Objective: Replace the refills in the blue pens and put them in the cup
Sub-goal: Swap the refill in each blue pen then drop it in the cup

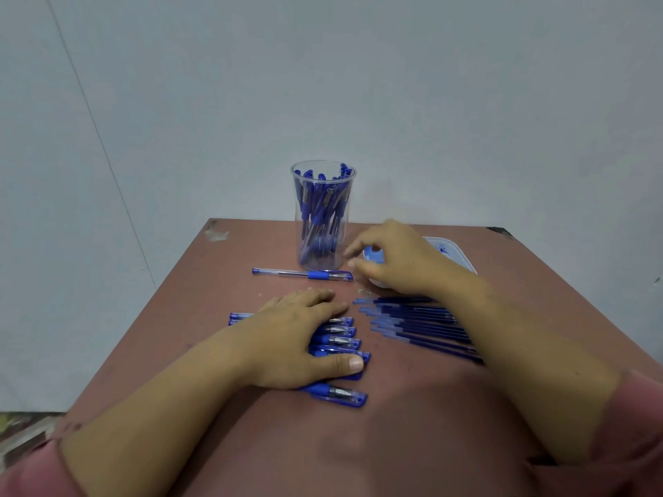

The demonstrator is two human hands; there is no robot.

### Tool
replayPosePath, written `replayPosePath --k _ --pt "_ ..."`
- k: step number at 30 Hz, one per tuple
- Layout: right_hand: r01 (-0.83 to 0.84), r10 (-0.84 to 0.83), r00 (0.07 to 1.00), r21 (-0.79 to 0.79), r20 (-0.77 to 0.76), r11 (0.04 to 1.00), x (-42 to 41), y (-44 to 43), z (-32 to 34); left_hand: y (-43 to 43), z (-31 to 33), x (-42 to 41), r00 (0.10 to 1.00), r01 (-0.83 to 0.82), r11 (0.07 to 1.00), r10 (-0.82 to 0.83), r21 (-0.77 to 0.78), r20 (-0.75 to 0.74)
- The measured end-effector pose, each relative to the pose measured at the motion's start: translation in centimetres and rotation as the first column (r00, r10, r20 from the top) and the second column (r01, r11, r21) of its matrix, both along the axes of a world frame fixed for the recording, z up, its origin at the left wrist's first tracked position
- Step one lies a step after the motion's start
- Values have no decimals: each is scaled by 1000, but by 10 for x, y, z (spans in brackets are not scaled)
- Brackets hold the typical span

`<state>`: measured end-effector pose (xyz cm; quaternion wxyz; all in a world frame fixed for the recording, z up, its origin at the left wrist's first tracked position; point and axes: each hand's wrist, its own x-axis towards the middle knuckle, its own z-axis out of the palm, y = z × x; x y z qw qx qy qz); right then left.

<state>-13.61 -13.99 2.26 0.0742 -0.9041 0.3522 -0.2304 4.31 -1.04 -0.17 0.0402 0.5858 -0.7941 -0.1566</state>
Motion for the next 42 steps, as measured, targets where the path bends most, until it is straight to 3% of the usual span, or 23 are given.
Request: replayPosePath --k 4,9,13,16,19,22,25,29,32,38,42 --pt "27 -46 953 -66 -298 997 10 -3 -4 -1 0 0 1000 6 1000 -6 -11 -5" --pt "15 -61 922 -122 -382 992 18 -3 -8 -1 0 1 1000 11 999 -11 -30 -11" --pt "45 -66 975 -101 -212 994 15 0 -4 -1 -2 3 998 20 996 -25 -89 -51" --pt "45 -51 993 -57 -102 997 -1 9 10 -4 0 6 989 -3 952 -42 -307 -139" --pt "30 -30 999 -12 -28 999 -22 24 17 -10 2 10 985 17 767 -124 -642 -122" --pt "-46 35 993 95 110 994 -37 43 12 -15 0 11 985 17 616 -146 -788 -92" --pt "-120 80 971 166 225 979 -43 56 2 -14 -1 9 972 51 623 -211 -780 -105" --pt "-212 125 923 209 364 954 -43 63 -3 -9 0 3 944 -37 782 -178 -622 -279" --pt "-263 171 902 191 397 945 -40 63 -5 -9 -3 0 907 -93 827 -159 -555 -390" --pt "-282 200 861 111 468 953 -37 64 -5 -13 -3 -4 904 -118 781 -171 -614 -391" --pt "-240 164 881 120 444 963 -37 62 -8 -15 -5 -4 910 -114 770 -172 -628 -377"
